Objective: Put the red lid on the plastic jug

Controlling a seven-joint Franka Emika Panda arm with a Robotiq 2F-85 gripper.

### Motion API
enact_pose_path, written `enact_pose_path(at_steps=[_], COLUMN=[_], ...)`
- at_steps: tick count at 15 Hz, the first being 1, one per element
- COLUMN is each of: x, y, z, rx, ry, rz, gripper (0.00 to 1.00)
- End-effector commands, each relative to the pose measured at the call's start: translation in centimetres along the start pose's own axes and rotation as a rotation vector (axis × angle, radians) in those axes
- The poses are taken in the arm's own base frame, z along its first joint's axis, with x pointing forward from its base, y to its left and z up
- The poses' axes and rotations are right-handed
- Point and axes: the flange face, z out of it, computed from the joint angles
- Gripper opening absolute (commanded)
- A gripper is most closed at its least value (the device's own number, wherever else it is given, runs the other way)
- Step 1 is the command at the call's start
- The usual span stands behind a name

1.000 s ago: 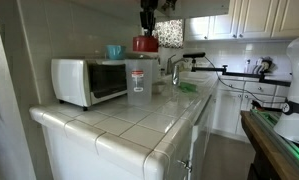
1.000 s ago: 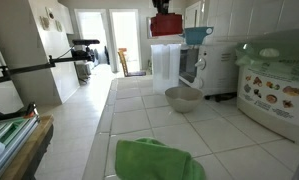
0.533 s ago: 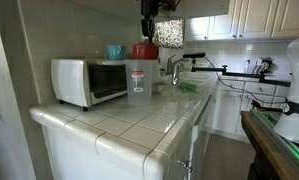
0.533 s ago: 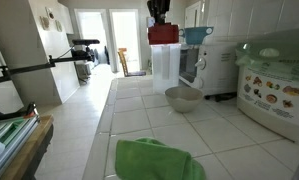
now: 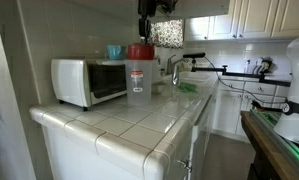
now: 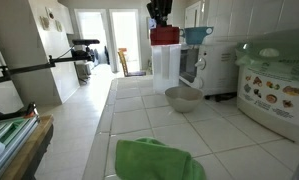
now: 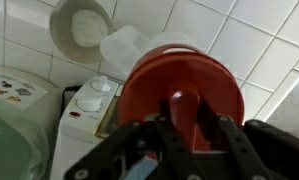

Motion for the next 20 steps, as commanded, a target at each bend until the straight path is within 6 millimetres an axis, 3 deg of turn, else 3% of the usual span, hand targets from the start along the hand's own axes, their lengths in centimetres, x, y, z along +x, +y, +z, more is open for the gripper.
enact_pose_path(at_steps=[1,11,20], x=[-0.4,0.5,0.8], y=[-0.9,-1.2,-0.9], z=[-0.4,0.2,-0.9], rx=[-0.022,-0.053,-0.093], ry=[0.031,0.061,0.090], rz=[-0.066,-0.111,-0.119], gripper=[0.08,0.08,0.08])
